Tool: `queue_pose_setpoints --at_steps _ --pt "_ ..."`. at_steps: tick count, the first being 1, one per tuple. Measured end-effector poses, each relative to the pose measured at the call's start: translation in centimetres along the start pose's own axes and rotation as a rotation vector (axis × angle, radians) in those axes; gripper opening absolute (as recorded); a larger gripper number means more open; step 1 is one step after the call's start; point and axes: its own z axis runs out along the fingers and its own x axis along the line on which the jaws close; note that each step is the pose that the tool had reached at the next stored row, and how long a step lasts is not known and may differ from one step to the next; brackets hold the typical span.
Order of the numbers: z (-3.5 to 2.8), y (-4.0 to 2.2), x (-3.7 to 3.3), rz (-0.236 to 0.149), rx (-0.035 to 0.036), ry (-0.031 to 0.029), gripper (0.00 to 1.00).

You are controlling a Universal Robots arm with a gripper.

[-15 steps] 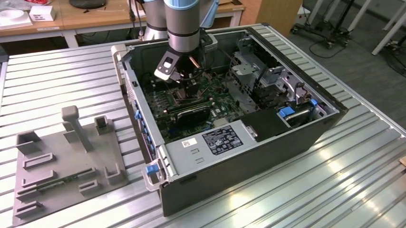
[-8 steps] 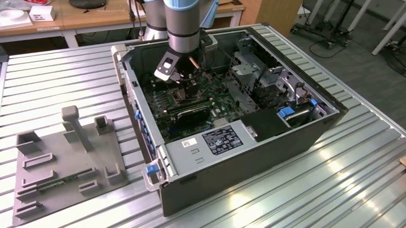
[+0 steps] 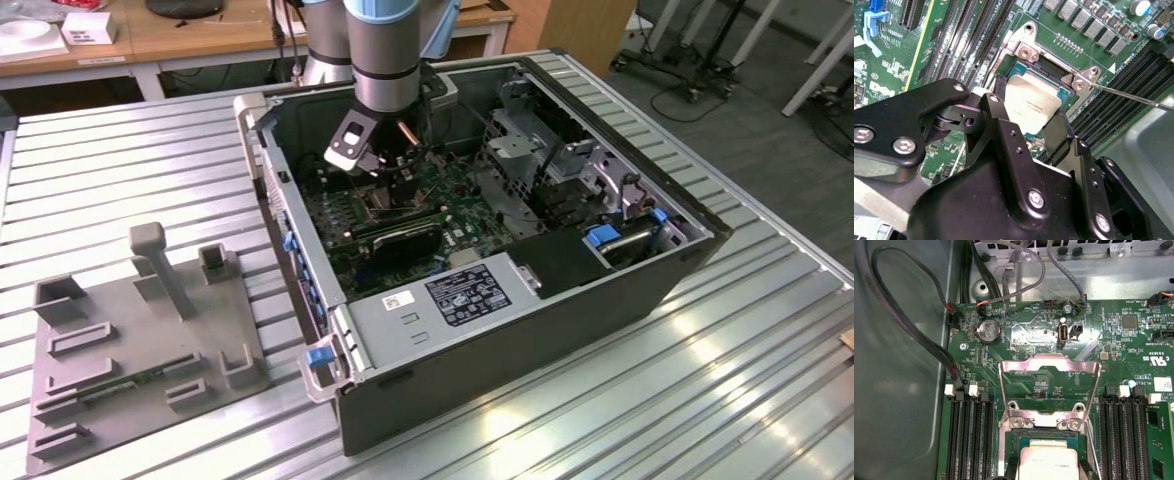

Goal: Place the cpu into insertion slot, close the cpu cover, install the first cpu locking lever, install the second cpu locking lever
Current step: 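Place the cpu into insertion slot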

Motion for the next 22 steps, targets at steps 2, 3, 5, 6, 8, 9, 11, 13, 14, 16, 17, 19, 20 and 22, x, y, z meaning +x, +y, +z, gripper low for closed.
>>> queue_pose_setpoints --at_steps 2,3,5,6,8,9,11,13,14,16,17,19,20,22 --pt "0.01 0.00 0.01 0.000 -0.0001 0.0038 0.54" --pt "0.01 0.00 0.01 0.001 -0.0002 0.0044 0.54" --pt "0.00 0.00 0.00 0.000 0.0000 0.0049 0.54" --pt "0.00 0.00 0.00 0.001 0.0000 0.0058 0.54" --pt "0.00 0.00 0.00 0.001 -0.0001 0.0087 0.54" --pt "0.00 0.00 0.00 0.001 0.0000 0.0099 0.54" --pt "0.00 0.00 0.00 0.001 -0.0001 0.0109 0.54" --pt "0.00 0.00 0.00 0.001 0.0000 0.0114 0.54" --pt "0.00 0.00 0.00 0.001 0.0000 0.0117 0.54" --pt "0.01 0.00 0.01 0.001 -0.0001 0.0124 0.54" --pt "0.01 0.00 0.01 0.001 -0.0001 0.0124 0.54" --pt "0.01 0.00 0.01 0.001 -0.0001 0.0124 0.54" --pt "0.00 0.00 0.00 0.003 -0.0001 0.0123 0.54" --pt "0.00 0.01 0.00 0.008 -0.0001 0.0116 0.54"
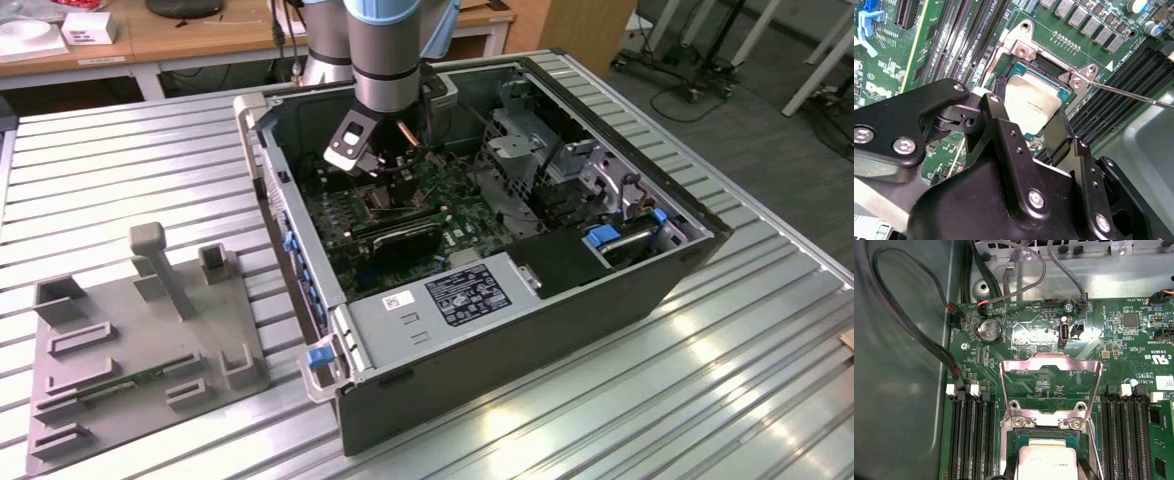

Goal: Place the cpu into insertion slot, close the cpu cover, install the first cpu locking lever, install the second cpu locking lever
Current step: 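Place the cpu into insertion slot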

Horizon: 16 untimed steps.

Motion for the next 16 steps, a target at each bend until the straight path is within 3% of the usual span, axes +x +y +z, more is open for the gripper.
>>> queue_pose_setpoints --at_steps 16 --pt "-0.21 0.02 0.02 0.001 -0.0002 0.0001 0.54"
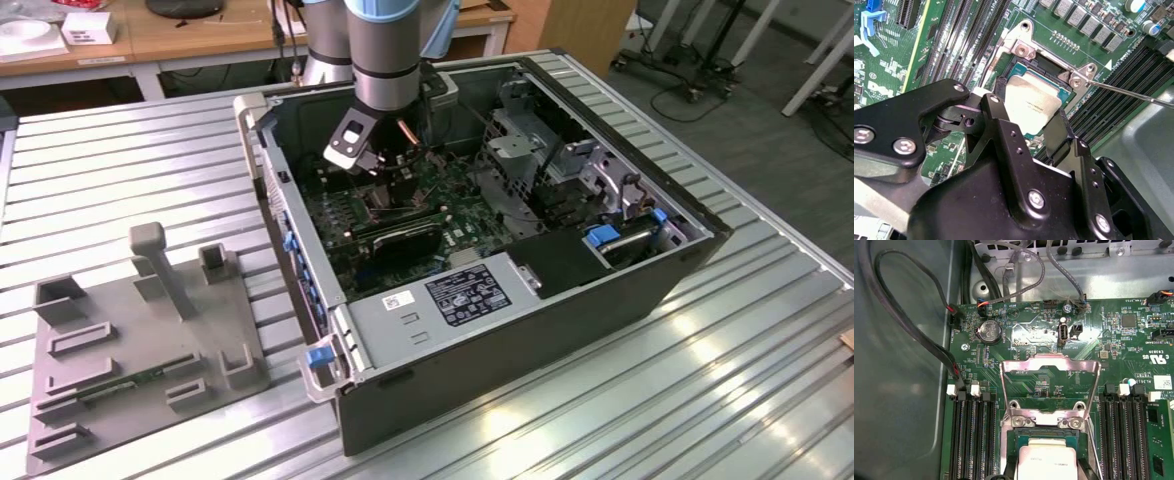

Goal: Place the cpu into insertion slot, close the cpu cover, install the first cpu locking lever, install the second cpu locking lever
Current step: 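Place the cpu into insertion slot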

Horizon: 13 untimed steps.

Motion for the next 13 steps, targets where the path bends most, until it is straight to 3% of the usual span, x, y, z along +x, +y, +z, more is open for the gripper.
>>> queue_pose_setpoints --at_steps 13 --pt "0.00 0.01 -0.01 0.000 0.0041 -0.0053 0.54"
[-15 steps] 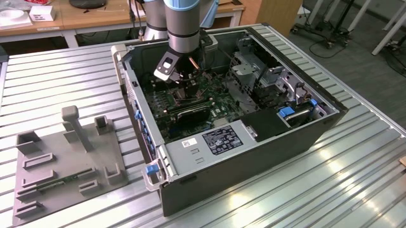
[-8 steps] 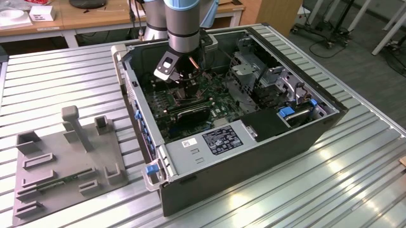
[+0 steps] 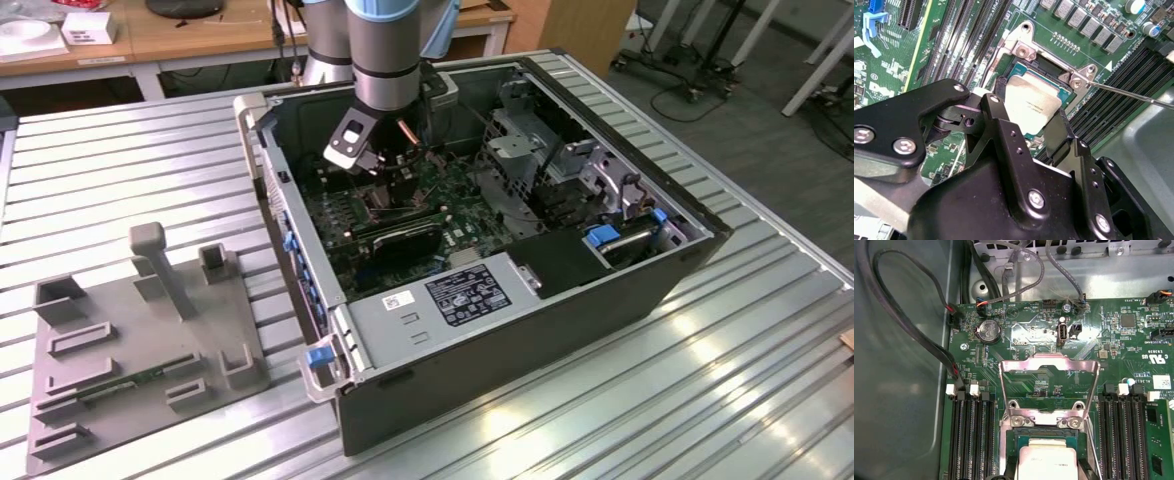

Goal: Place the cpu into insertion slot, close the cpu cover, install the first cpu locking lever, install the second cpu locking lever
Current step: 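Place the cpu into insertion slot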

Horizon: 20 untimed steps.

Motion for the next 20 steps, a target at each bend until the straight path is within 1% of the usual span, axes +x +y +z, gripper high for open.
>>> queue_pose_setpoints --at_steps 4,5,7,8,14,16,18,20 --pt "0.00 0.01 0.00 0.000 0.0000 -0.0006 0.54" --pt "0.01 0.01 0.01 0.000 -0.0002 -0.0018 0.54" --pt "0.01 0.01 0.00 -0.001 -0.0002 -0.0079 0.54" --pt "0.00 0.01 0.00 -0.001 0.0000 -0.0093 0.54" --pt "0.02 0.00 0.01 -0.001 0.0000 -0.0087 0.54" --pt "0.10 -0.01 0.01 -0.001 -0.0001 -0.0067 0.54" --pt "0.16 -0.01 0.01 0.000 -0.0001 -0.0025 0.54" --pt "0.16 -0.01 0.01 0.000 -0.0001 -0.0016 0.54"
